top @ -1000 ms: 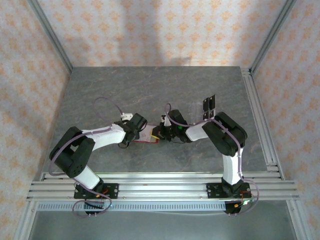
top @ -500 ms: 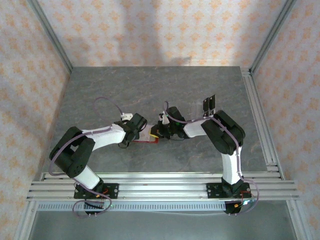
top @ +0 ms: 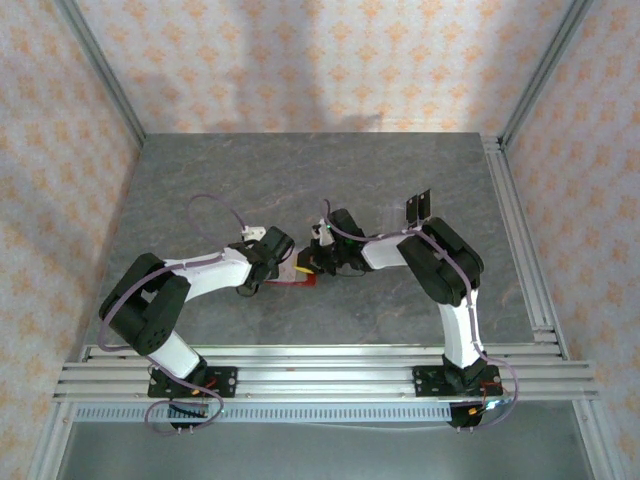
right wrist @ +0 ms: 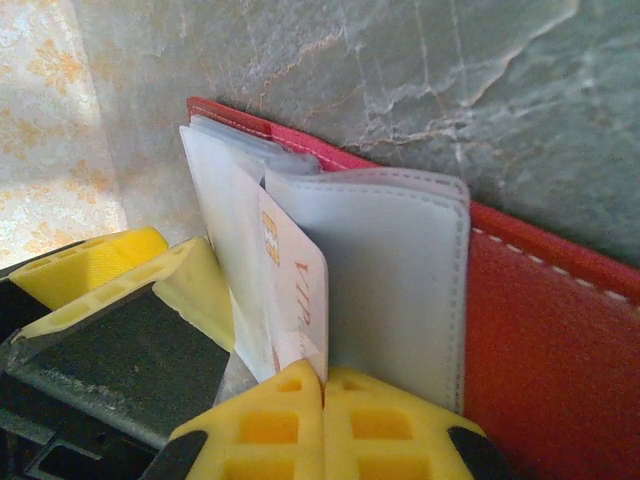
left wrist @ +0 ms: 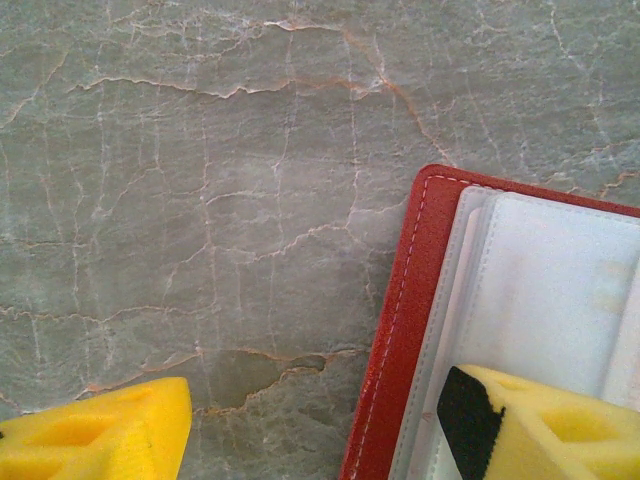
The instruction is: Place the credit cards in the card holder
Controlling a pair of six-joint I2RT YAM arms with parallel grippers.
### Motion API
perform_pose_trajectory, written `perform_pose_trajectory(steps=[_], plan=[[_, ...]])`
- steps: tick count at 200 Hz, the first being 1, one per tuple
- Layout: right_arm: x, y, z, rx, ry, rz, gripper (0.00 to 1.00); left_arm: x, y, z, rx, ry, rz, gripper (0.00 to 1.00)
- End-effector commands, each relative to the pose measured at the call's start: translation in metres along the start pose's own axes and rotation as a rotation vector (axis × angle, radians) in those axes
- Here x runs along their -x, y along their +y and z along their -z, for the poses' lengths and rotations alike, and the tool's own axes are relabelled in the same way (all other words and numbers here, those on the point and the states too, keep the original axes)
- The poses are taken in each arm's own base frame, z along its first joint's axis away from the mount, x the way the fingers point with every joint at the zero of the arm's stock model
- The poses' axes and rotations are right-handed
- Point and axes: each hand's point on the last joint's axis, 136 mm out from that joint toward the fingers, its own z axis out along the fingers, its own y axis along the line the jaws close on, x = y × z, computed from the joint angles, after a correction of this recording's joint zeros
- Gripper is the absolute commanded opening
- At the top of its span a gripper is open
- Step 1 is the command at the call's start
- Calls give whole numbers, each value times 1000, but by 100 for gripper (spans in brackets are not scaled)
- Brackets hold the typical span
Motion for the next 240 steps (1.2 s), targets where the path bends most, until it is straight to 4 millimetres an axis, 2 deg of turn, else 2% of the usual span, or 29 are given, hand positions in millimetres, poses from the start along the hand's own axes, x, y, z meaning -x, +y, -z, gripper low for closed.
perform_pose_trajectory(steps=[1,14,47,74,100,118,134,154,166,186,198,240], plan=[[-25,-31,-13,-105,80,-46,0,-32,15,-13,57,104,-49,71],[-25,-30,-12,-110,79,-41,1,-31,15,-11,54,103,-47,71],[-23,-21,-1,-120,52,-22,26,-17,15,0,48,89,-26,71],[-21,-15,14,-148,24,0,38,-1,18,12,28,70,13,71],[-18,-12,30,-179,4,11,45,10,23,18,11,57,37,71],[-16,-9,42,-207,-12,30,47,12,28,16,9,59,42,71],[-15,-8,52,-246,-18,47,47,11,32,13,8,65,48,71],[-12,-5,59,-296,-18,79,38,9,36,7,3,70,51,71],[-9,-4,62,-322,-20,88,30,9,35,5,-7,68,55,71],[-6,-7,64,-390,-17,105,12,8,32,2,-22,69,43,71],[-5,-11,65,-437,-12,119,5,8,29,1,-33,72,41,71],[-6,-19,53,-502,17,138,1,3,22,-4,-63,87,15,71]])
